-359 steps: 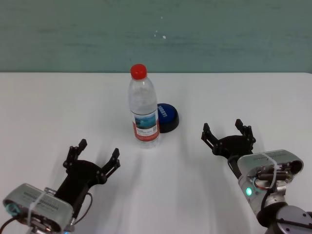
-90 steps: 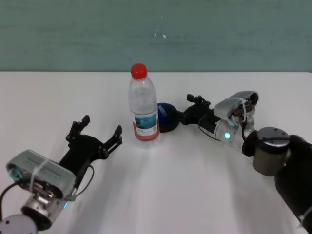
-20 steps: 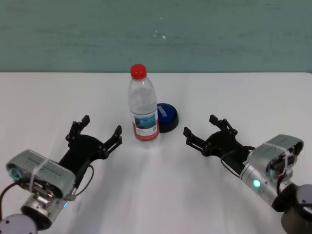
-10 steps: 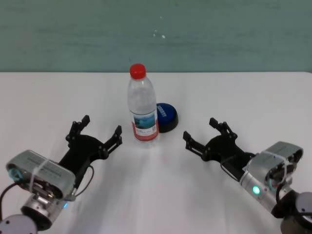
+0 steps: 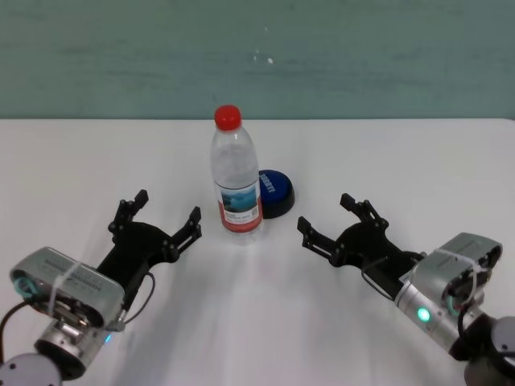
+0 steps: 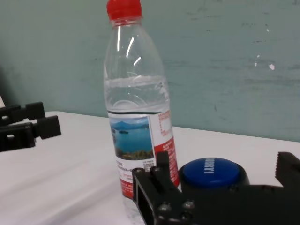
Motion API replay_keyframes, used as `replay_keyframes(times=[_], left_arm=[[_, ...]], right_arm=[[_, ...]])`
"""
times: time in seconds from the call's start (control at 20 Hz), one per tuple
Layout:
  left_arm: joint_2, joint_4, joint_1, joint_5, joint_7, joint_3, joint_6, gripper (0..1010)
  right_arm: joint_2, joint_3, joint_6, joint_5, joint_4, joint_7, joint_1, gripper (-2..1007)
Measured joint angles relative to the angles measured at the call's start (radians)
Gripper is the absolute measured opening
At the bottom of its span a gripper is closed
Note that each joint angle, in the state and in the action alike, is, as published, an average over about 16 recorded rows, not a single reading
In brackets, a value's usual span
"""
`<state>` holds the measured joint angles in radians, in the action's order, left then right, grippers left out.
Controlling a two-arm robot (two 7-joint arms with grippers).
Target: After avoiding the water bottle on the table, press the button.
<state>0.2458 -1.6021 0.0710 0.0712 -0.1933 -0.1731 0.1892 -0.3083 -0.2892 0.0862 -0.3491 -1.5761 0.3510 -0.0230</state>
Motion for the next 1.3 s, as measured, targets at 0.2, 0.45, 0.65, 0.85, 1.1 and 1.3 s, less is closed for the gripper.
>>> replay_keyframes(times=[0.2, 0.45, 0.65, 0.85, 1.1, 1.3], left_arm=[[0.000, 0.000, 0.000, 0.000, 0.000, 0.000, 0.000, 1000], [0.000, 0.000, 0.000, 0.000, 0.000, 0.000, 0.000, 1000], [0.000, 0.000, 0.000, 0.000, 0.000, 0.000, 0.000, 1000], [0.000, 0.000, 0.000, 0.000, 0.000, 0.000, 0.000, 1000], [0.000, 0.000, 0.000, 0.000, 0.000, 0.000, 0.000, 1000], [0.000, 0.000, 0.000, 0.000, 0.000, 0.000, 0.000, 1000]], right_arm=[[-0.004, 0.000, -0.006, -0.007, -0.011, 0.004, 0.002, 1004], [-0.009, -0.002, -0.015, -0.011, -0.020, 0.004, 0.002, 1004], [-0.012, -0.003, -0.019, -0.011, -0.026, 0.002, 0.003, 1004], [-0.013, -0.004, -0.021, -0.010, -0.028, 0.000, 0.002, 1004], [-0.013, -0.004, -0.020, -0.010, -0.027, 0.000, 0.002, 1004], [-0.012, -0.003, -0.019, -0.010, -0.026, 0.001, 0.002, 1004]])
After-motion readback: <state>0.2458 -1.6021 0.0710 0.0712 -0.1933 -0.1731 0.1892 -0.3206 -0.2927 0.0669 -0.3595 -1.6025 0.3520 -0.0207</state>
